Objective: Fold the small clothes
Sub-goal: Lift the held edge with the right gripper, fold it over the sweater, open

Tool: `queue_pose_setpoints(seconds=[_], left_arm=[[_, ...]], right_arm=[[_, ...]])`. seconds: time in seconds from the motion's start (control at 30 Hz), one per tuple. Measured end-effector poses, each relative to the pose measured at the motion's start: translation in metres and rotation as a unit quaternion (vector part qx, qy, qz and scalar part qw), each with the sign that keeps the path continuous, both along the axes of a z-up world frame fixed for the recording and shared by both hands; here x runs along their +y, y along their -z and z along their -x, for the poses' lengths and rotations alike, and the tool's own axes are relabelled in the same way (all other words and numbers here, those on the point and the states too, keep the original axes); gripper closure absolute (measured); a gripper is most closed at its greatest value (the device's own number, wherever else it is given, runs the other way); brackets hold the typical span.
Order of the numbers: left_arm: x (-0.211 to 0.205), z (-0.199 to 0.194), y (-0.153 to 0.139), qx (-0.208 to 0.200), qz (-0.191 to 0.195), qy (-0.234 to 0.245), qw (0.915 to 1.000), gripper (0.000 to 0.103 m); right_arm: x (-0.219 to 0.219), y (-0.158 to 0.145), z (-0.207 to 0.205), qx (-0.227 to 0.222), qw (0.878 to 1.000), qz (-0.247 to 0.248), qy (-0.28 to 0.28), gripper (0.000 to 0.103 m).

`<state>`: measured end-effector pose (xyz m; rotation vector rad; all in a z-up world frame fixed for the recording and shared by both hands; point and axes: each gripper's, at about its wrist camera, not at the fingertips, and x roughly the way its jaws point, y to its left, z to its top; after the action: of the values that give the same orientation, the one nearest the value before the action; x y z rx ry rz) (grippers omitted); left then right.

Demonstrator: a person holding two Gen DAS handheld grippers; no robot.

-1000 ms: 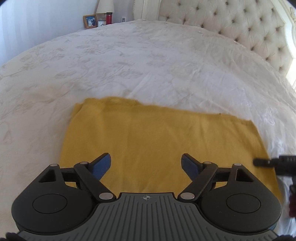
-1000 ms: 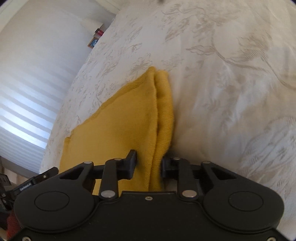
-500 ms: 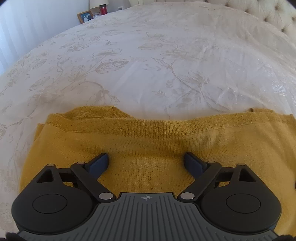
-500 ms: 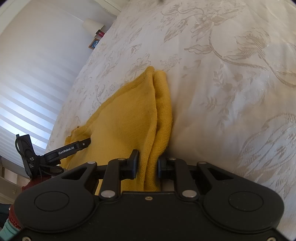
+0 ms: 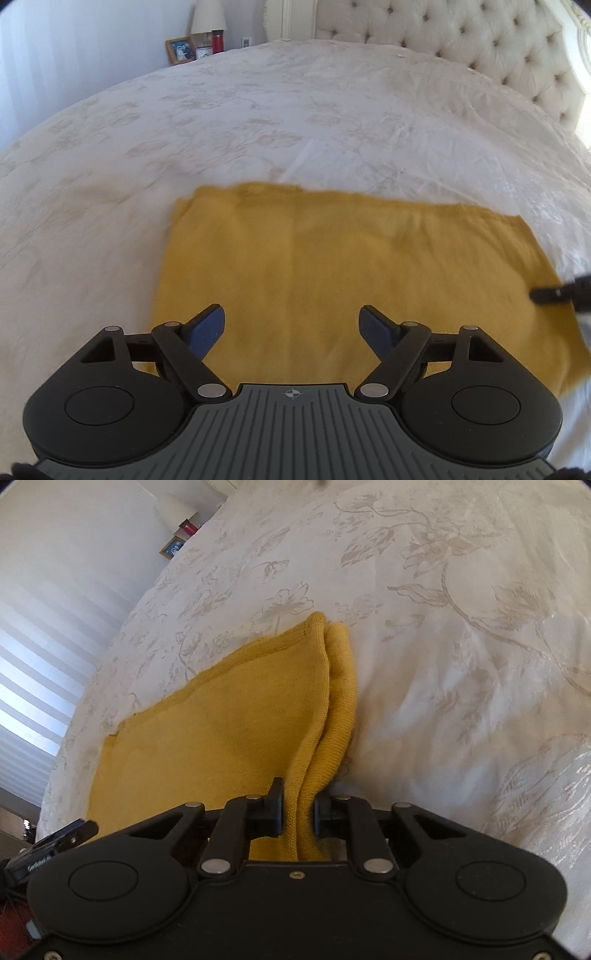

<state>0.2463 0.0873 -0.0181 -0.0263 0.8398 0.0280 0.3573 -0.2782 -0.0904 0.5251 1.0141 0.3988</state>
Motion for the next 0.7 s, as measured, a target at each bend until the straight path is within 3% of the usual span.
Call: queue_pose_setpoints(seconds=[0.33,0.53,0.7], left_arm=[[0.066,0.055,-0.010,-0.013,0.001,-0.047,0.9988,0.024],[0.085,0.069,-0.008,-0.028,0.030,-0.034,0.9986,0.024],[0.101,0.076,-0.006,-0.042,0.050,-0.027,0.9975,0.024]], right_arm=[[0.044,-0.069,0.007,-0.048,0.998,0.030,-0.006,0.082],[0.114,-0.105,0.007,-0.072,0.996,0.021,-0.047,0.082],[0.182,-0.110,0.008,-0.073,0.994,0.019,-0.076,0.082]])
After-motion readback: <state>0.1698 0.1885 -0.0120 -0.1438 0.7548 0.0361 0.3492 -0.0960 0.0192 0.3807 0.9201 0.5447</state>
